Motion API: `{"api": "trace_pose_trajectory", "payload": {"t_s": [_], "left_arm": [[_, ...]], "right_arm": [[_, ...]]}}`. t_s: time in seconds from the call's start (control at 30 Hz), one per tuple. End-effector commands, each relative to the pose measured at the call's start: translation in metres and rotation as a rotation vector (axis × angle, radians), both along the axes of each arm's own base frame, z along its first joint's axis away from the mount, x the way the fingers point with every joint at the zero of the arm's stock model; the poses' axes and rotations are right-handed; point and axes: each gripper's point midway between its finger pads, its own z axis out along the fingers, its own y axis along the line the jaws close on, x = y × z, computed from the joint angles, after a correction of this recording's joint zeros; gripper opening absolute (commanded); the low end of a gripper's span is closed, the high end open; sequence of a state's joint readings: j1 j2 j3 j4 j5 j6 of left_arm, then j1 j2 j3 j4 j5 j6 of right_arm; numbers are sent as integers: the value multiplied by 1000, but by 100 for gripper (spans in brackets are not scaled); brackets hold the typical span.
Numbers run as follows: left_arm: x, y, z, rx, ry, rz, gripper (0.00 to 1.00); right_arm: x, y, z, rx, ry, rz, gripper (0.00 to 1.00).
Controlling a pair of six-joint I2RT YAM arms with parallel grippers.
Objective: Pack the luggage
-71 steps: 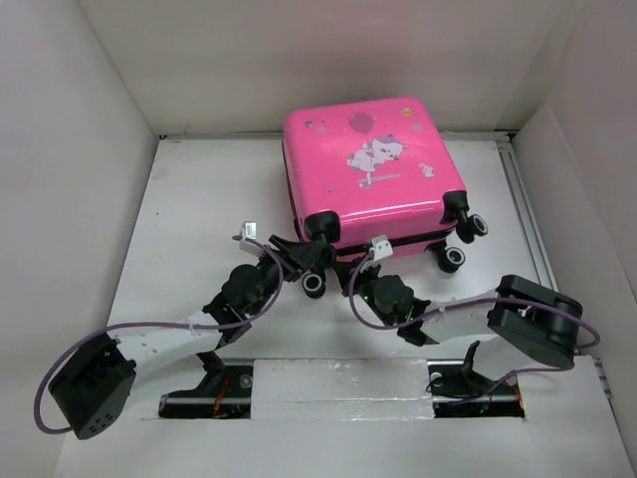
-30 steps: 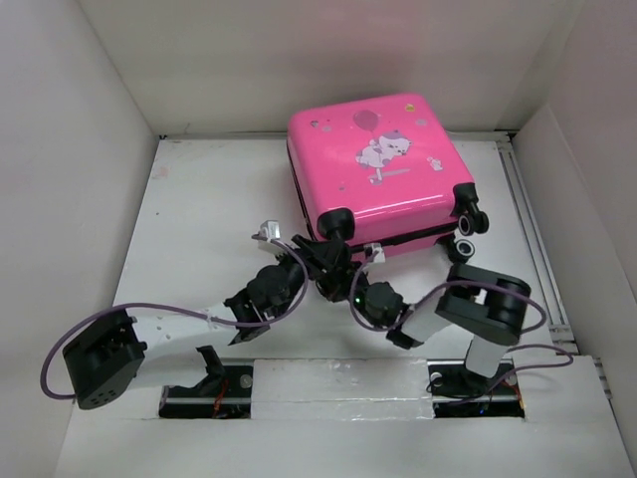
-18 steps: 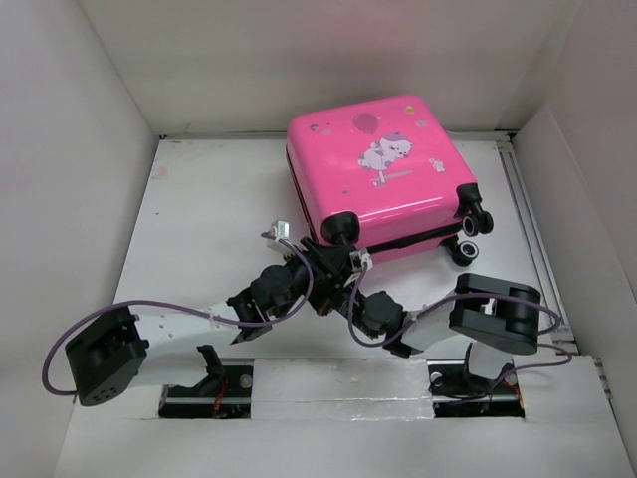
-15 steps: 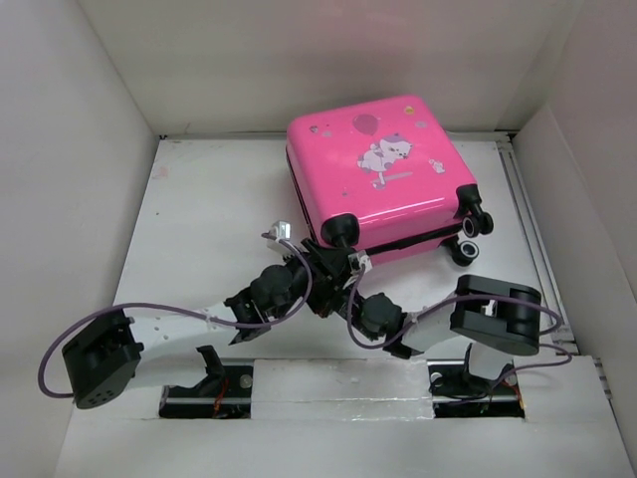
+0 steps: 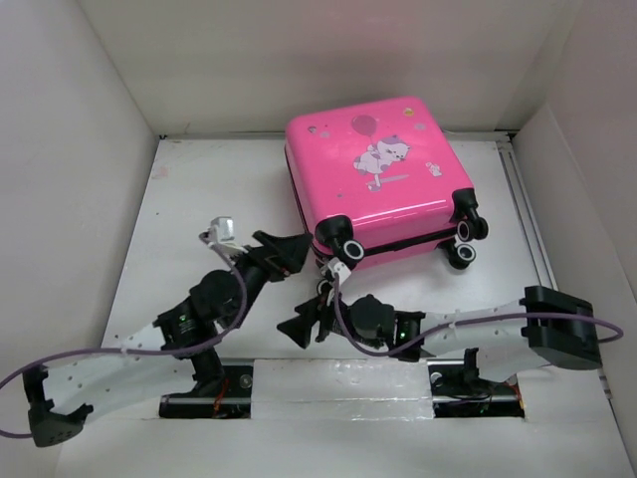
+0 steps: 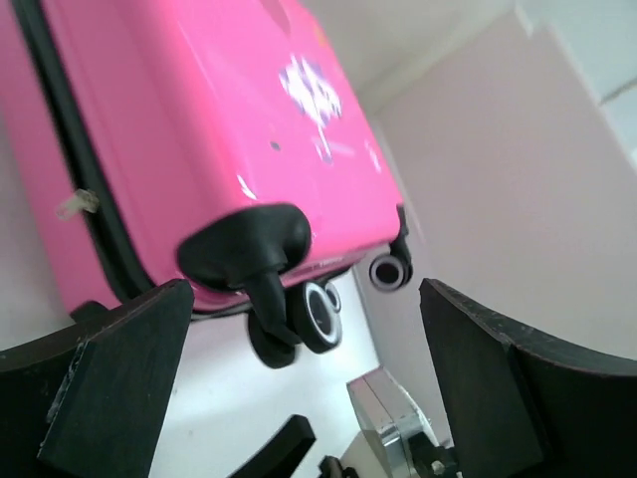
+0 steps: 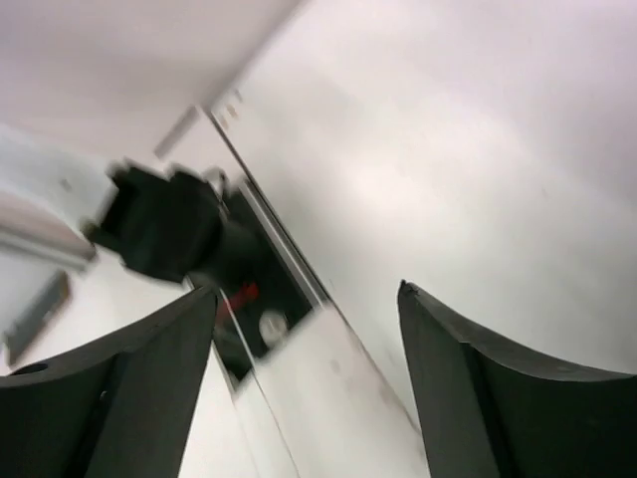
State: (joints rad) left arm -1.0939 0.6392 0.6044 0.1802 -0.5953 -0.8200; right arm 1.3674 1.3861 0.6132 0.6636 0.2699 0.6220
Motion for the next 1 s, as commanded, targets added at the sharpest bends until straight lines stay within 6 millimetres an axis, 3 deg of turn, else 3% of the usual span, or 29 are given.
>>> {"api": "trace_pose_trajectory", "payload": {"t_s": [0.0,0.03,0.07,0.13,0.17,0.2,0.3,0.33,0.37,0.4,0.47,0.5,0.6,0.63,0.67,0.7,0.8,0.97], "left_arm": [[2,47,-16,3,17,153,92],[1,53,-21,0,26,166,91],[-1,56,-39,30,49,167,89],[-3,63,-46,15,52,176,82],[-4,61,-58,40,70,165,75],[-4,60,-72,60,85,166,73],[-9,42,-102,112,110,80,68],[-10,35,-109,129,103,49,67],[-14,23,-119,164,107,-10,67],[-13,16,-118,158,87,-30,69],[-15,5,-126,183,74,-80,69],[-14,0,-133,211,80,-90,69],[-13,-16,-134,239,47,-140,66],[-12,-21,-131,232,32,-149,66],[-10,-24,-128,236,20,-150,66],[-9,-28,-135,263,26,-162,65],[-6,-37,-130,266,3,-172,65],[-1,-45,-141,312,4,-175,63]], "right_arm": [[-13,-32,-32,-228,49,14,80],[-13,-35,-23,-221,48,14,82],[-11,-43,-8,-196,38,-6,83],[-4,-62,-8,-248,34,-64,85],[1,-68,6,-239,24,-98,86],[4,-85,11,-269,20,-134,88],[24,-115,41,-270,-17,-280,100],[27,-127,33,-335,-23,-310,100],[43,-139,35,-356,-27,-386,100],[48,-142,45,-355,-31,-403,100],[61,-146,40,-426,-49,-440,100],[69,-145,47,-427,-53,-444,100],[90,-138,40,-489,-84,-457,100],[95,-134,46,-483,-83,-467,100],[101,-133,38,-530,-97,-477,100],[106,-132,36,-540,-103,-484,100],[125,-124,39,-529,-111,-485,100],[143,-114,33,-522,-99,-462,100]]}}
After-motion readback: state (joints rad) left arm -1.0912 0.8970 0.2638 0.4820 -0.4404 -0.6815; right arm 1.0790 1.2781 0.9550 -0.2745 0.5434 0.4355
